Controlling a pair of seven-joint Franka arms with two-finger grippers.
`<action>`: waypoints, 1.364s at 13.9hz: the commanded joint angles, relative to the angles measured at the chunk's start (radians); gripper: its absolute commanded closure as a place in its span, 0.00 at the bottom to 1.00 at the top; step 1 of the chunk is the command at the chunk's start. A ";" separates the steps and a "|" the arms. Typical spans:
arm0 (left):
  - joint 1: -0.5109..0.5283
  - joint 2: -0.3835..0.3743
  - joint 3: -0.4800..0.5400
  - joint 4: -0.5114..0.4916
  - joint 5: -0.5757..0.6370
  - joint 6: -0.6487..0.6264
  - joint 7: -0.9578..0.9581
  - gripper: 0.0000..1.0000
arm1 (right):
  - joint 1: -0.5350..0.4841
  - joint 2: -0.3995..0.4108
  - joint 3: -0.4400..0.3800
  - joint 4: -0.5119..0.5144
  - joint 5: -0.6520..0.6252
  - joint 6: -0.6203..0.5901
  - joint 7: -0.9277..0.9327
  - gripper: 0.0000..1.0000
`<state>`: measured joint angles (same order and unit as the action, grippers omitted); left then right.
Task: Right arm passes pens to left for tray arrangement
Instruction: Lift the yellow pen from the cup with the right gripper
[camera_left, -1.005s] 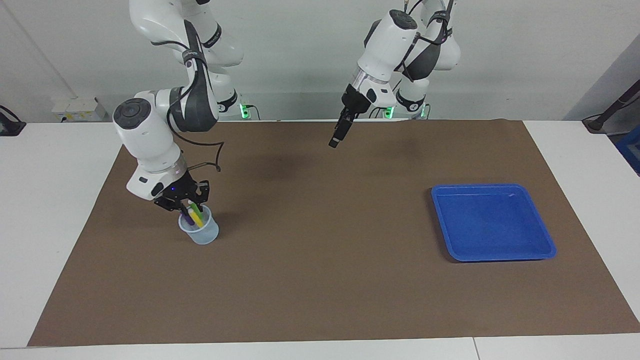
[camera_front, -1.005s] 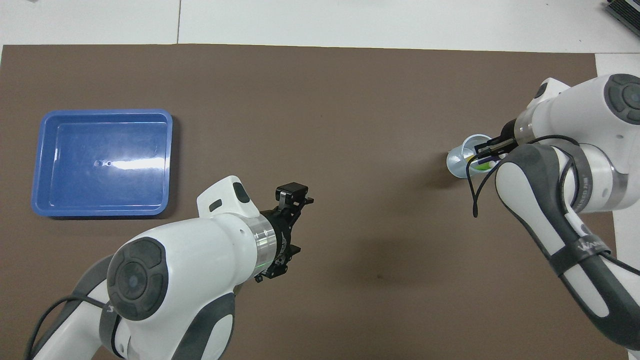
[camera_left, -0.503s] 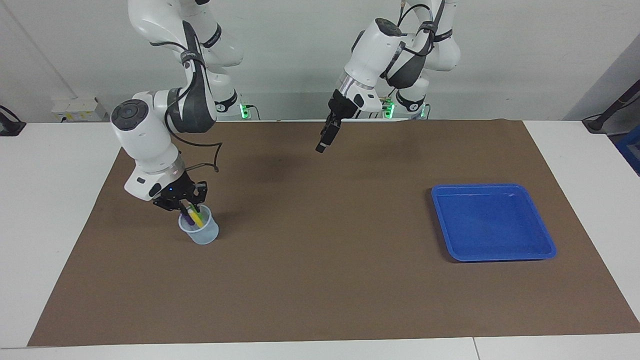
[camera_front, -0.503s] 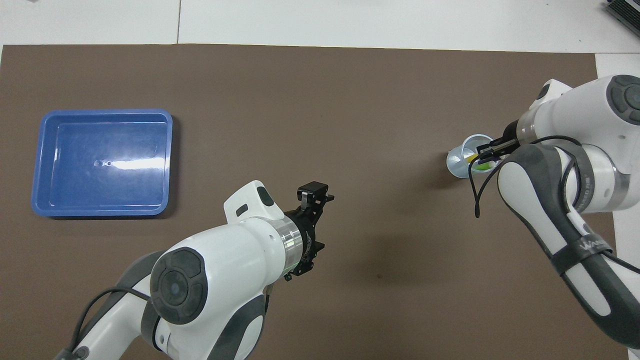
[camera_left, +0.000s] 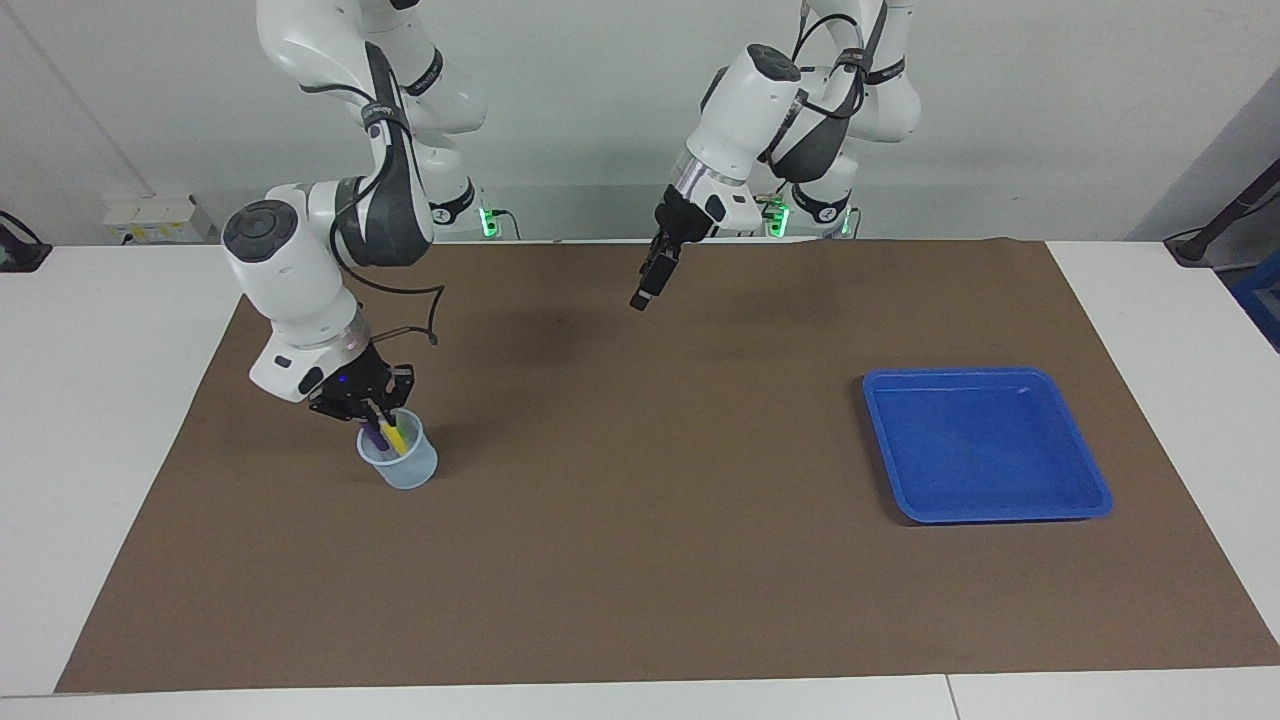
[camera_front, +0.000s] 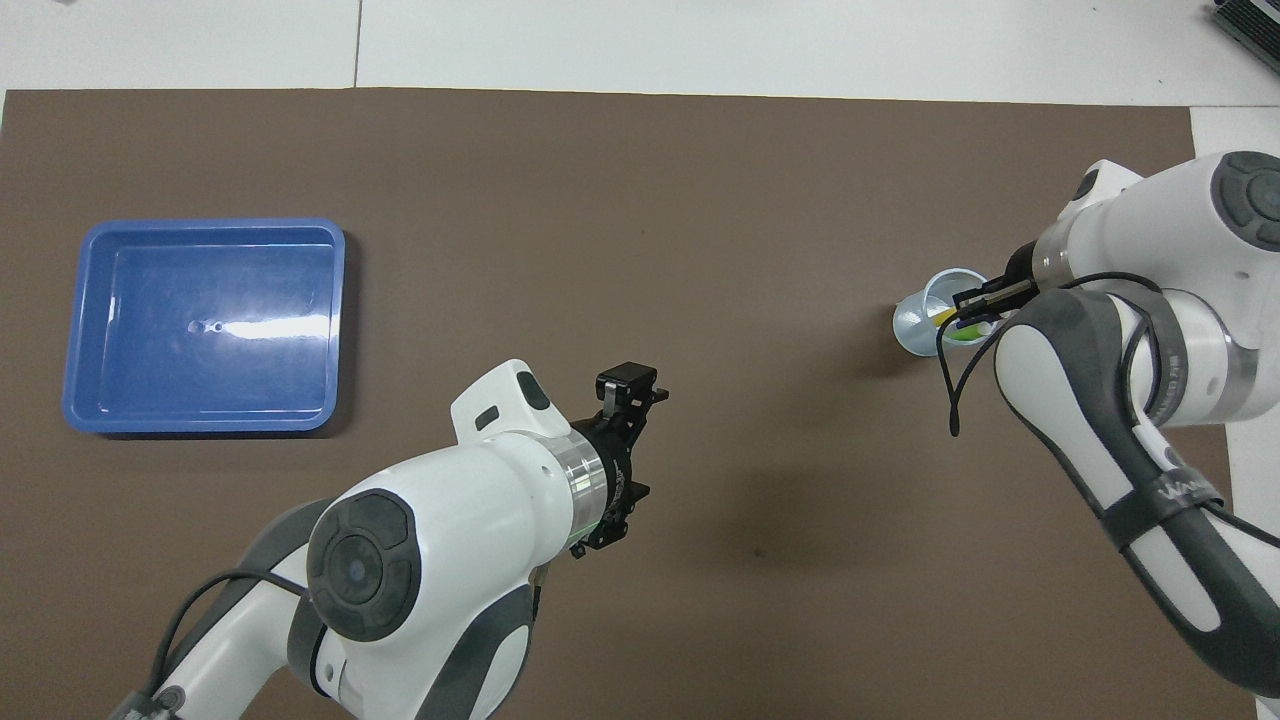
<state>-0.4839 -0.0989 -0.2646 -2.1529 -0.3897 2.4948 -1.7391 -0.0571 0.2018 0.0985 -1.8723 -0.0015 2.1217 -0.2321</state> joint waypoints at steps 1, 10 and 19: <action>-0.021 -0.005 0.013 -0.013 -0.018 0.016 0.000 0.00 | -0.012 -0.001 0.007 -0.001 -0.014 0.008 -0.026 0.95; -0.019 0.010 0.013 0.007 -0.020 0.053 -0.049 0.00 | -0.010 -0.120 0.001 0.238 0.041 -0.416 -0.024 0.95; -0.042 0.054 0.010 0.064 -0.021 0.128 -0.178 0.00 | 0.008 -0.182 0.009 0.237 0.346 -0.442 0.233 0.95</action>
<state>-0.5063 -0.0567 -0.2659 -2.1024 -0.3909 2.6043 -1.9065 -0.0541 0.0240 0.0982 -1.6097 0.2873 1.6459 -0.0802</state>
